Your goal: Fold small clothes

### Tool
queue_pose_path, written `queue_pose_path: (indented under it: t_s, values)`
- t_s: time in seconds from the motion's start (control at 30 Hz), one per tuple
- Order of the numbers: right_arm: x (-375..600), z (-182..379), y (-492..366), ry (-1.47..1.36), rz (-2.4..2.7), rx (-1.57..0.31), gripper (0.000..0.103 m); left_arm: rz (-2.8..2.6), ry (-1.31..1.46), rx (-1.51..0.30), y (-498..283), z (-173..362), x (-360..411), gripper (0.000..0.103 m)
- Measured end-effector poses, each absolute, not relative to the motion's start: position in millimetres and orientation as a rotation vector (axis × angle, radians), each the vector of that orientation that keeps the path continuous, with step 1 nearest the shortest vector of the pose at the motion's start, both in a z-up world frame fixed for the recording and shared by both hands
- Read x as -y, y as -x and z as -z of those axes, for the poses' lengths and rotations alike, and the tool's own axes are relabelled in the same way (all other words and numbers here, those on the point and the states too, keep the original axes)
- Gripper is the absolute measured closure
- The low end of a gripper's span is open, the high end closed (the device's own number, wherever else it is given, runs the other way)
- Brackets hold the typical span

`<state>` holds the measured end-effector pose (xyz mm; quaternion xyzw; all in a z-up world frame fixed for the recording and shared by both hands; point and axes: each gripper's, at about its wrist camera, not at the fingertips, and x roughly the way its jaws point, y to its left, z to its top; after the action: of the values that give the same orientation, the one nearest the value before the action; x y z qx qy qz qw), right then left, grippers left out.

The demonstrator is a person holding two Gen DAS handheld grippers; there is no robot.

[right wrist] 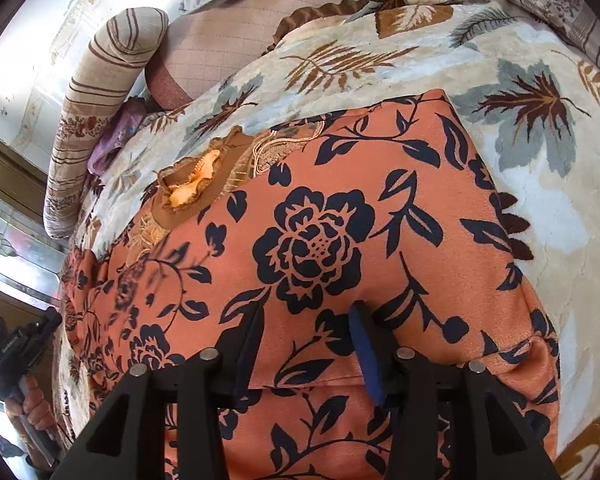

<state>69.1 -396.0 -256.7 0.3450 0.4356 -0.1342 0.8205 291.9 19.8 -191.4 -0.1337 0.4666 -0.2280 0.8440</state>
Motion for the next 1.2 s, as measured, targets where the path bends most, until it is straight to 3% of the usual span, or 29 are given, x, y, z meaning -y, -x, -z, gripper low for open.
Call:
queue_pose_path:
  t_s: [0.03, 0.07, 0.13, 0.33, 0.7, 0.77, 0.8, 0.83, 0.87, 1.0, 1.2]
  values:
    - [396, 257, -69, -0.738, 0.284, -0.927, 0.054, 0.418, 0.292, -0.966, -295, 191, -30, 0.044]
    - [396, 257, -69, -0.739, 0.283, -0.926, 0.054, 0.337, 0.300, -0.942, -299, 191, -42, 0.037]
    - [395, 257, -68, -0.734, 0.283, -0.923, 0.054, 0.209, 0.348, -0.917, -309, 193, -68, 0.031]
    - [392, 257, -68, -0.730, 0.285, -0.913, 0.049, 0.066, 0.617, -1.006, -351, 230, -127, 0.030]
    - [388, 258, -71, -0.699, 0.280, -0.909, 0.044, 0.020, 0.751, -0.998, -421, 250, -142, 0.030]
    - [389, 258, -72, -0.703, 0.279, -0.910, 0.044, 0.025, 0.728, -0.992, -433, 249, -140, 0.039]
    - [390, 258, -73, -0.705, 0.279, -0.911, 0.044, 0.035, 0.702, -0.989, -440, 248, -137, 0.052]
    - [390, 258, -73, -0.707, 0.279, -0.910, 0.044, 0.038, 0.682, -1.003, -445, 249, -135, 0.087]
    - [390, 258, -74, -0.709, 0.278, -0.909, 0.044, 0.035, 0.659, -1.033, -451, 251, -133, 0.096]
    - [392, 256, -74, -0.722, 0.272, -0.900, 0.045, 0.063, 0.594, -0.991, -448, 233, -123, 0.097]
    - [407, 240, -58, -0.805, 0.255, -0.826, 0.045, 0.257, 0.359, -0.842, -401, 134, -55, 0.097]
